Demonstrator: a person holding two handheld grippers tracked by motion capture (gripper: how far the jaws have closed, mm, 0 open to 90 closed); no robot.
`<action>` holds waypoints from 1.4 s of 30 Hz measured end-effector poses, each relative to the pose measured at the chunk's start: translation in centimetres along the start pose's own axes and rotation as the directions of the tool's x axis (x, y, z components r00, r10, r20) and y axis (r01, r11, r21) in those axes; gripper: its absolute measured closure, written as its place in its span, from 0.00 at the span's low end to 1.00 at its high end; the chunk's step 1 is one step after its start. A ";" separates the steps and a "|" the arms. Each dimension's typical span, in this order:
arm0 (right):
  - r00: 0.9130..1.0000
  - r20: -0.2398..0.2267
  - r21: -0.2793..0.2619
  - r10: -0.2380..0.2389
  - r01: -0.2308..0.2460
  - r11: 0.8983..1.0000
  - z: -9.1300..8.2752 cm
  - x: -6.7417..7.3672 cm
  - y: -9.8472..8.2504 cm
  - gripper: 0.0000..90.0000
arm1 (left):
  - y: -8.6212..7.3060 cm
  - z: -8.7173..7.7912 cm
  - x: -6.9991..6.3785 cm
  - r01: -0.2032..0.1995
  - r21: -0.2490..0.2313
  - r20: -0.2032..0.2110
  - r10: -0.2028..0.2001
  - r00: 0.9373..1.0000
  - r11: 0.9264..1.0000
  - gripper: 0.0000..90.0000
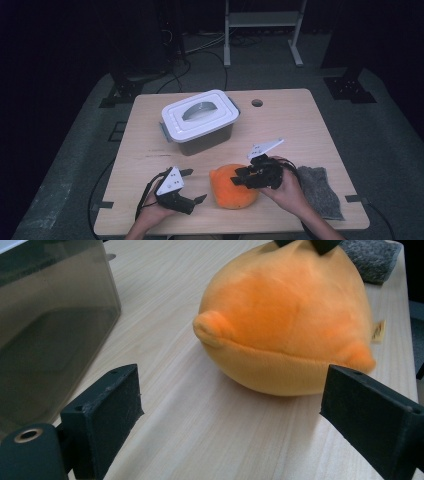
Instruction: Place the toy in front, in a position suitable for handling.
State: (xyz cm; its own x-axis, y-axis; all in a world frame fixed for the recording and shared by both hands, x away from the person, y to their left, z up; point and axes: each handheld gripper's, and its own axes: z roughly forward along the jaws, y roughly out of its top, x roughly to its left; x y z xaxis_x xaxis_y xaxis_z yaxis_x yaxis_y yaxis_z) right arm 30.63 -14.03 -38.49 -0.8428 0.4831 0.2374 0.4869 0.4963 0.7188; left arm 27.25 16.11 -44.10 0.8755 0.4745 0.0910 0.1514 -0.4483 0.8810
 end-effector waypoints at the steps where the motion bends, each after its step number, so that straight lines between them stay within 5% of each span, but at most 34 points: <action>1: 1.000 0.000 0.000 0.000 0.000 1.000 0.0 0.0 0.0 0.67 | 0.0 0.0 0.0 0.002 -0.002 0.001 -0.002 1.000 1.000 0.10; 9: 1.000 0.009 -0.090 0.006 -0.005 0.996 -3.4 -0.4 -0.6 0.57 | 0.0 0.0 0.0 0.005 -0.005 0.003 -0.005 1.000 1.000 0.10; 13: 0.999 0.051 -0.094 0.015 -0.010 0.996 -4.9 -1.2 -1.3 0.56 | 0.1 0.0 0.0 0.007 -0.009 0.002 -0.007 1.000 1.000 0.10; 19: 0.988 0.123 -0.108 0.088 -0.075 0.991 -8.0 -3.5 -3.9 0.56 | 0.0 0.1 0.1 0.006 -0.002 0.001 -0.006 1.000 1.000 0.10; 22: 0.970 0.189 -0.113 0.151 -0.131 0.985 -9.8 -5.4 -6.3 0.57 | 0.0 0.1 0.0 0.003 -0.003 -0.003 -0.003 1.000 1.000 0.10; 24: 0.966 0.200 -0.113 0.163 -0.143 0.983 -10.1 -5.7 -6.7 0.57 | 0.1 0.1 0.0 0.002 -0.005 -0.004 -0.002 1.000 1.000 0.10; 25: 0.956 0.224 -0.114 0.190 -0.168 0.979 -10.6 -6.6 -7.9 0.57 | 0.1 0.1 0.0 0.000 -0.006 -0.005 0.000 1.000 1.000 0.10; 26: 0.956 0.224 -0.114 0.190 -0.168 0.979 -10.6 -6.6 -7.9 0.57 | 0.1 0.1 0.0 0.000 -0.006 -0.005 0.000 1.000 1.000 0.10; 28: 0.940 0.255 -0.111 0.226 -0.204 0.973 -11.1 -7.5 -9.3 0.58 | 0.1 0.1 -0.1 0.004 -0.004 -0.004 -0.004 1.000 1.000 0.10; 33: 0.910 0.308 -0.091 0.279 -0.264 0.960 -11.3 -9.2 -11.8 0.60 | 0.1 0.2 0.0 0.008 -0.004 0.000 -0.008 1.000 1.000 0.10; 37: 0.895 0.340 -0.074 0.289 -0.281 0.957 -11.1 -9.9 -12.7 0.60 | 0.3 0.1 -0.1 0.016 -0.018 0.008 -0.016 1.000 1.000 0.10; 38: 0.884 0.364 -0.062 0.292 -0.290 0.955 -10.9 -10.3 -13.2 0.61 | 0.4 0.1 -0.2 0.011 -0.021 0.011 -0.011 1.000 1.000 0.10; 42: 0.876 0.375 -0.050 0.303 -0.307 0.950 -10.6 -10.7 -13.9 0.62 | 0.8 0.2 -0.5 0.008 -0.029 0.027 -0.007 1.000 1.000 0.10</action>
State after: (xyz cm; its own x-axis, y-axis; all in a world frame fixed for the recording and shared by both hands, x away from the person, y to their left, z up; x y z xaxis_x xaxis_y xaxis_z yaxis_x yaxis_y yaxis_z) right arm 30.45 -33.68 -44.10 -0.5050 0.8440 0.1808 0.7099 0.2870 0.6432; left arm 27.04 15.41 -43.56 0.8864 0.4572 0.0726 0.1445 -0.4222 0.8949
